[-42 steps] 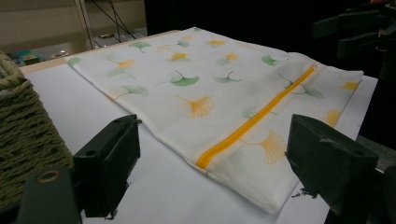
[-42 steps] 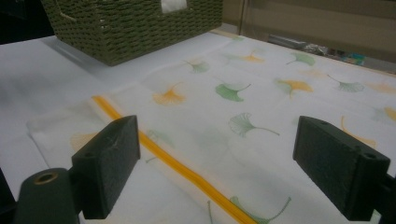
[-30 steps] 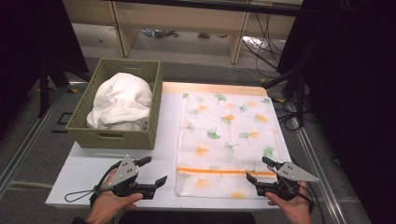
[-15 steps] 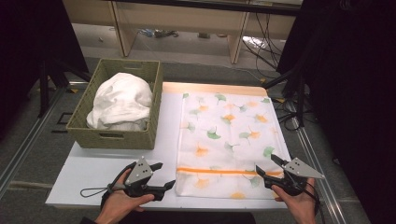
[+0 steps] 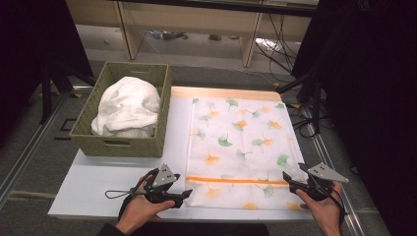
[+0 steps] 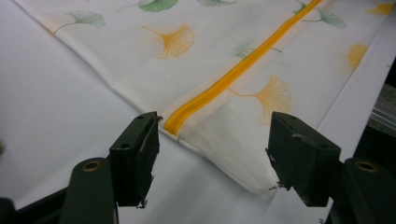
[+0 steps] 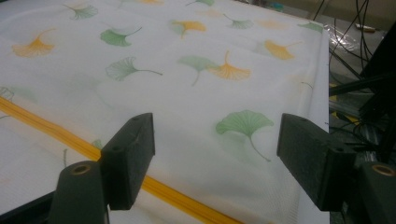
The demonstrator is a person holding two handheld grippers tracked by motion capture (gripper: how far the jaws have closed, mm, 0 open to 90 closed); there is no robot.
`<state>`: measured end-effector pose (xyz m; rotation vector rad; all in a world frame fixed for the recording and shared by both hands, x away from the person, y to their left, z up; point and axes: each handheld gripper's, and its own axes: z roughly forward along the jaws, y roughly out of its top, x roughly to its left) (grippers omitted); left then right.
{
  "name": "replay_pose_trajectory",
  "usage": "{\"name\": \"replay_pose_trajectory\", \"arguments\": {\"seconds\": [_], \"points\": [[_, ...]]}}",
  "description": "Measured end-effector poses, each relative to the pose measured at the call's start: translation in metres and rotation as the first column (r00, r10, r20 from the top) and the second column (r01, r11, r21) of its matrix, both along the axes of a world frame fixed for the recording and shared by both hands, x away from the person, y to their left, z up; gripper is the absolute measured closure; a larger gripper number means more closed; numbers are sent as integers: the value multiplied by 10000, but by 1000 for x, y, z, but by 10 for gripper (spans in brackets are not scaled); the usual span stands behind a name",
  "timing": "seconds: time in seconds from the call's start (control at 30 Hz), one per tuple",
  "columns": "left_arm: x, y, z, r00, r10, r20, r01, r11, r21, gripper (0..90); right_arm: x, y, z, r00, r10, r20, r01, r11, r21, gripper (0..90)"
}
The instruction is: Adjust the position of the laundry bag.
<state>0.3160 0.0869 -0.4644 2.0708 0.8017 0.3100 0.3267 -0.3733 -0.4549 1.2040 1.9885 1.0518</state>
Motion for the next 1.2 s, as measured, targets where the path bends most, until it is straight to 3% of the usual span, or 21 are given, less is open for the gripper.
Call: {"name": "replay_pose_trajectory", "arguments": {"seconds": [0.07,0.1,0.17,0.2,0.23,0.3,0.33,0.47,0.5,0.53,0.57,0.6,0.67,0.7,0.73,0.77,0.8,0.97,1.0,1.03,1.2], "points": [[1,-1,-1,9999,94,90,-96,9998,154,330,1,-3,0,9999,-95,102,97,9998,-175,289],[4,-2,-2,9999,17,-162,-14,9998,198,330,3,-4,-1,9998,-171,29,172,9997,-145,292],[4,-4,-4,9997,28,-228,-23,9997,239,336,5,-6,-2,9997,-224,-47,223,9997,-110,297],[3,-6,-6,9983,198,-547,-183,9995,276,336,5,-6,-2,9997,-224,-47,223,9997,-110,297],[6,-7,-7,9981,209,-572,-176,9982,569,357,5,-5,-3,9984,-381,-419,388,9991,183,320],[8,-8,-7,9986,92,-514,-60,9981,618,372,6,-5,-3,9979,-397,-504,407,9990,196,326],[9,-10,-8,9965,383,-736,-340,9977,594,382,11,-10,-4,9991,-338,-249,336,9994,-86,335],[14,-13,-13,9957,249,-891,-171,9961,865,406,17,-14,-7,9964,-628,-578,629,9980,2,343],[16,-14,-14,9963,134,-852,-57,9959,907,406,20,-16,-8,9973,-589,-431,584,9982,-127,343],[18,-18,-16,9948,293,-978,-207,9960,873,404,19,-16,-9,9944,-683,-811,686,9976,15,343],[18,-18,-16,9948,293,-978,-207,9960,873,404,19,-16,-9,9944,-683,-811,686,9976,15,343],[20,-19,-17,9962,153,-862,-64,9947,1025,404,21,-15,-11,9937,-763,-818,794,9962,352,343],[21,-23,-20,9955,120,-943,-15,9938,1109,418,28,-21,-11,9957,-695,-618,671,9969,-403,348],[22,-24,-21,9948,117,-1008,4,9928,1200,418,28,-21,-11,9957,-695,-618,671,9969,-403,348],[24,-25,-22,9962,9,-875,112,9904,1379,418,28,-18,-12,9920,-837,-949,846,9964,49,348],[24,-27,-24,9953,113,-962,17,9909,1342,418,29,-19,-12,9910,-837,-1049,840,9965,-18,349],[26,-29,-27,9953,77,-969,60,9900,1408,411,34,-23,-13,9930,-491,-1076,503,9987,92,355],[27,-30,-26,9962,138,-864,-6,9885,1510,440,39,-28,-16,9907,-843,-1064,839,9964,-84,380],[28,-31,-27,9965,127,-825,3,9878,1560,445,42,-29,-17,9864,-883,-1387,922,9955,218,385],[27,-31,-27,9967,176,-797,-50,9878,1559,445,42,-29,-17,9864,-883,-1387,922,9955,218,385],[26,-33,-26,9978,-44,-668,144,9885,1505,612,50,-35,-18,9840,-1109,-1395,1082,9938,-264,430]]}}
